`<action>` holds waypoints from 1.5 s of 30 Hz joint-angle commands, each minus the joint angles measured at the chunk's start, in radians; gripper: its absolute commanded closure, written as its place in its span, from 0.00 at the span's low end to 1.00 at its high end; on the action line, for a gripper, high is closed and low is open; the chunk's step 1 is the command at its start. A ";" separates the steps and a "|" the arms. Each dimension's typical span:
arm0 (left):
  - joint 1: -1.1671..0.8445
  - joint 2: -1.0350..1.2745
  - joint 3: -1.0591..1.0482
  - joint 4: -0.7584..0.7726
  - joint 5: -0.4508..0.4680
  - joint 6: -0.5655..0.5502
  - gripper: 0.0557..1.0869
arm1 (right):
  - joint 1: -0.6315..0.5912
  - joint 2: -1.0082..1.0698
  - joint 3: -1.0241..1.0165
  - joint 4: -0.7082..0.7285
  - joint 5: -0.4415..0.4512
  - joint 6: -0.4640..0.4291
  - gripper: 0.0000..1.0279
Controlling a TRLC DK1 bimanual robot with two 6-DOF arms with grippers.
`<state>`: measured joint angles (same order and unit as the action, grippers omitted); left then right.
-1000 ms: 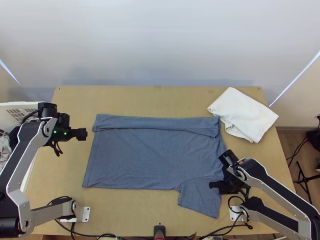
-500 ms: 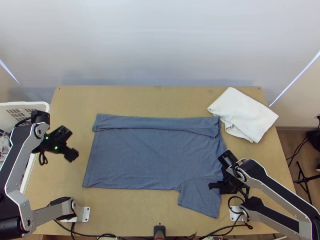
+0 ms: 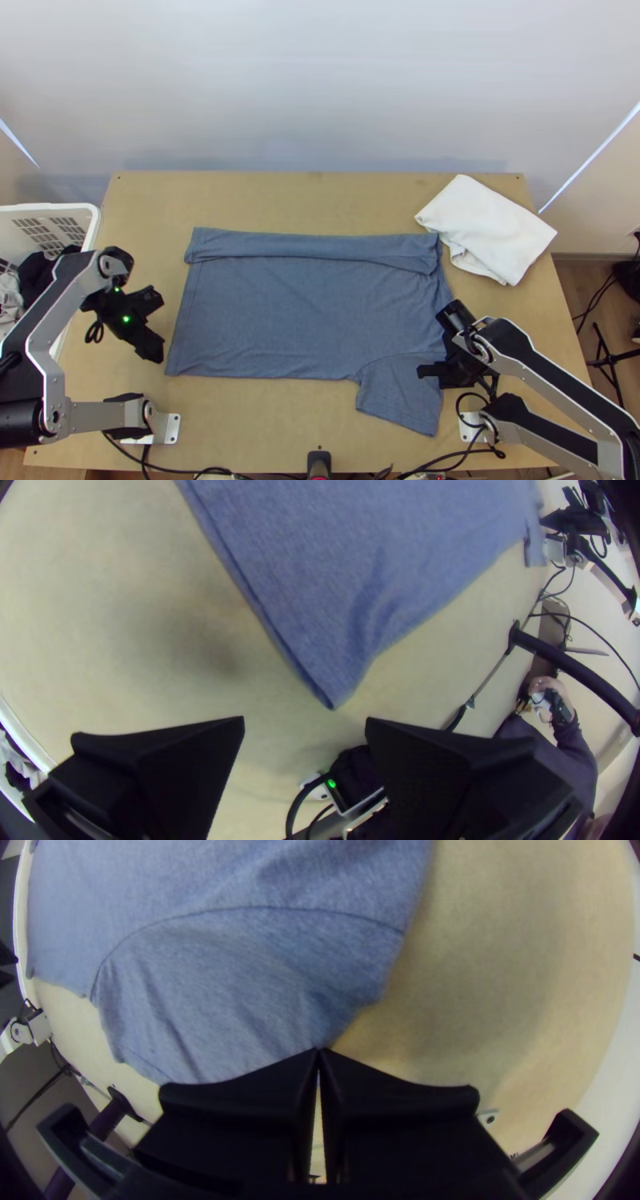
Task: Fold the t-shirt
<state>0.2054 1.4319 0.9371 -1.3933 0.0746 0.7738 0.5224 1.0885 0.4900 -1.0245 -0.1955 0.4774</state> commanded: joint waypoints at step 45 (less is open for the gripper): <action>-0.054 0.002 -0.170 0.272 0.036 -0.146 0.96 | -0.019 -0.124 0.061 -0.063 0.057 -0.062 0.97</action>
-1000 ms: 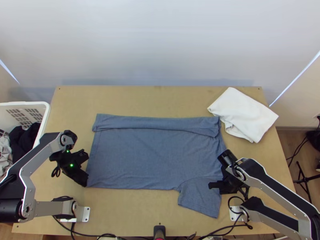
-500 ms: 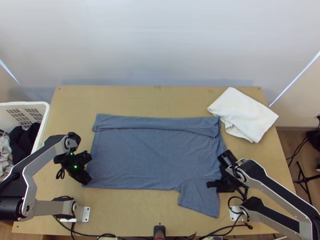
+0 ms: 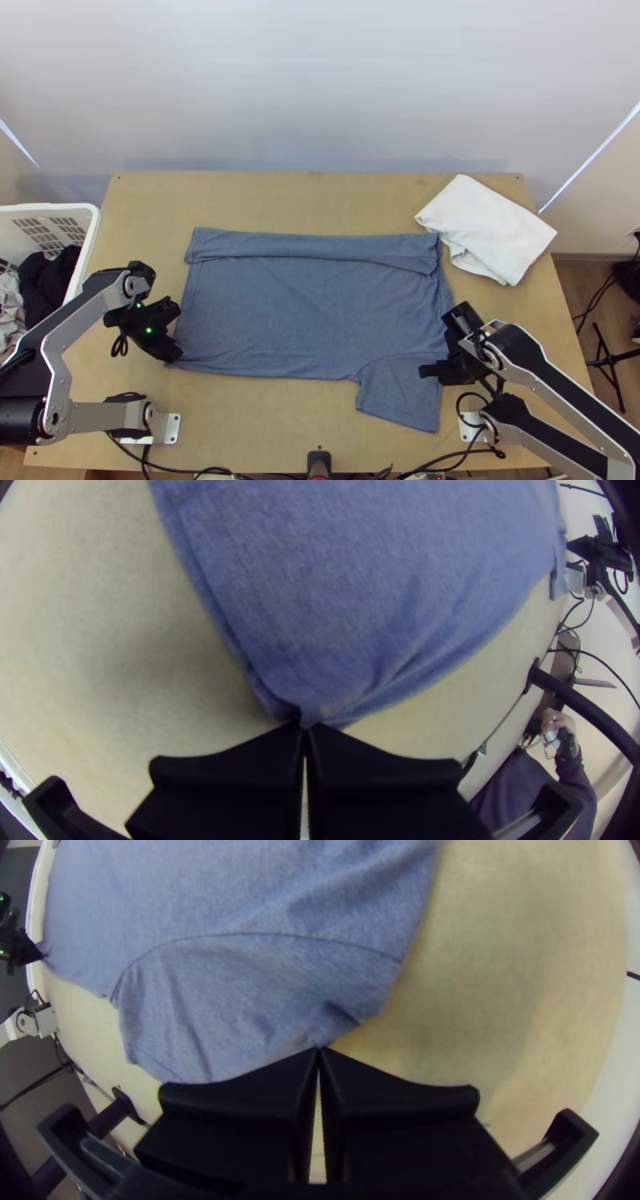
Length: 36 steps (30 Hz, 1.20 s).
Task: Fold the t-shirt
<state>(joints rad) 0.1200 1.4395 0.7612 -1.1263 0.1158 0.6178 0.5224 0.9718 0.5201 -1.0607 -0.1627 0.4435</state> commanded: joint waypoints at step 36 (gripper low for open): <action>0.122 -0.008 0.098 -0.009 -0.004 0.026 0.96 | -0.217 0.102 0.198 -0.099 0.088 -0.198 0.97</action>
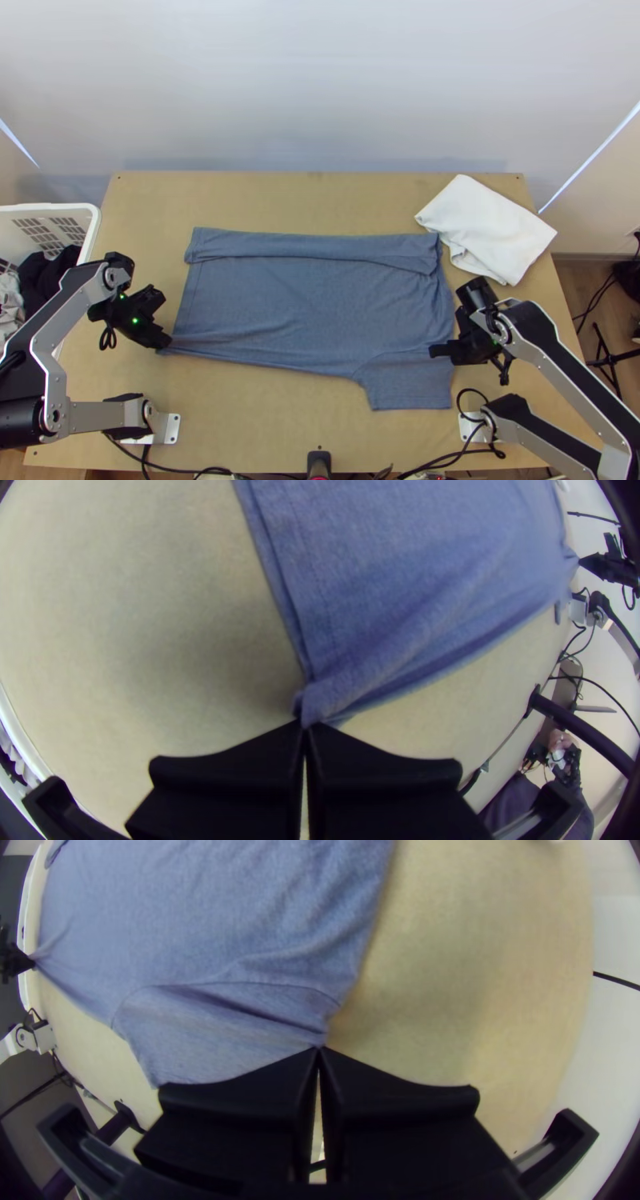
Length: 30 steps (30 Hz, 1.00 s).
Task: Fold the t-shirt
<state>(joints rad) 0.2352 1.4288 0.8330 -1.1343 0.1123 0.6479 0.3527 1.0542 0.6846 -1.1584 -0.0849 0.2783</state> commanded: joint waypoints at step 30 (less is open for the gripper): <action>0.004 0.130 0.330 0.074 0.182 -0.274 0.96 | -0.172 0.199 0.388 0.000 0.008 -0.091 0.97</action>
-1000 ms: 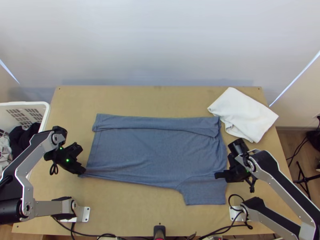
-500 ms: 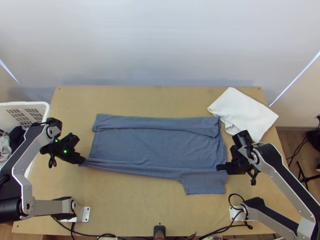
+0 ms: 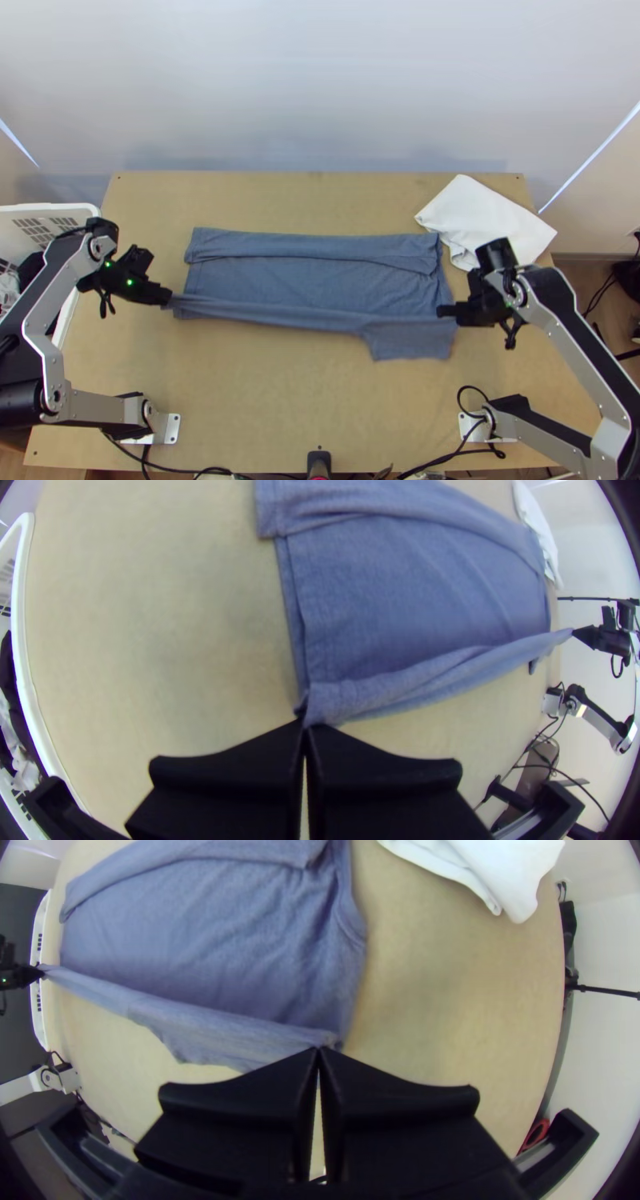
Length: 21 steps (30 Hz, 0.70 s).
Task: Fold the t-shirt
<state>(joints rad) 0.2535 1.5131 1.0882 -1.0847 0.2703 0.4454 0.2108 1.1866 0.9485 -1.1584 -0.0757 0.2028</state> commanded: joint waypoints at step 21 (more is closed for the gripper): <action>-0.083 0.193 0.380 0.028 0.027 -0.189 0.96 | -0.056 0.400 0.434 0.043 0.001 -0.042 0.97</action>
<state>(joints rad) 0.1909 1.6543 1.3628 -1.0554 0.2993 0.2867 0.1696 1.4807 1.2957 -1.1412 -0.0761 0.1631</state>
